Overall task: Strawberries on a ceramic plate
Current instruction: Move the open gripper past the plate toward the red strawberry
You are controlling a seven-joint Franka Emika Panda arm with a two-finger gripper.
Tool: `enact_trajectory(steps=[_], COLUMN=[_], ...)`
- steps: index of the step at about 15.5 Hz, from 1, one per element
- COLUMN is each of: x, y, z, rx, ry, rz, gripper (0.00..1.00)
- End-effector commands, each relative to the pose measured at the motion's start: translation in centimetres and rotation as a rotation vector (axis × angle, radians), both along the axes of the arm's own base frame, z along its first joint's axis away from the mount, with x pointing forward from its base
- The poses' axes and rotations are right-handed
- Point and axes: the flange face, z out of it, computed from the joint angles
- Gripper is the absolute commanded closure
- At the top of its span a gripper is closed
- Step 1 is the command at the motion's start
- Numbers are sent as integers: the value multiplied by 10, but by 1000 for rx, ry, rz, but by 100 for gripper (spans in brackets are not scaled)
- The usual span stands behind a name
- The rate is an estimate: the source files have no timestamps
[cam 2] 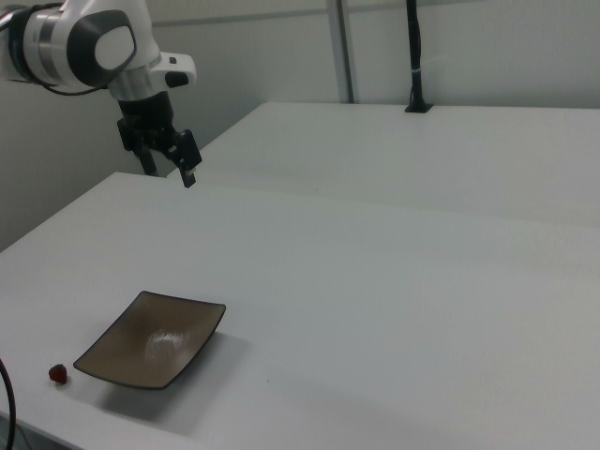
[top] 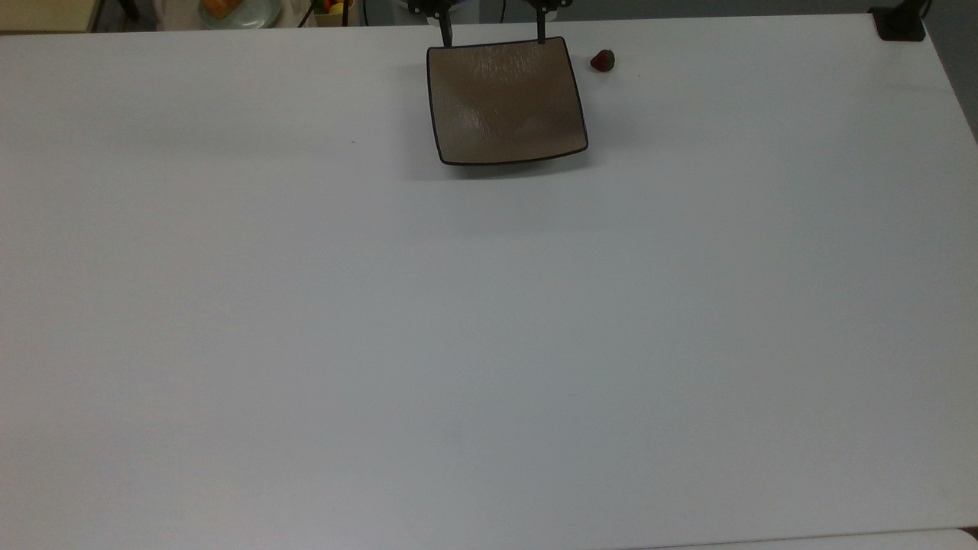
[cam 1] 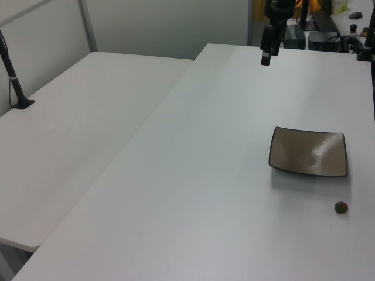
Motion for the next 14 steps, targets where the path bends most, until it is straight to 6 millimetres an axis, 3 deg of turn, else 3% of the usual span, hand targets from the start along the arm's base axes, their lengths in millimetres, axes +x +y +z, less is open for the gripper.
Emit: enact_trajectory(steps=[1, 7, 14], x=[-6, -7, -21], y=[3, 6, 3], z=[-2, -5, -30], rx=[14, 7, -24], ry=[14, 21, 119], rz=[3, 40, 590], gripper=[0, 0, 0])
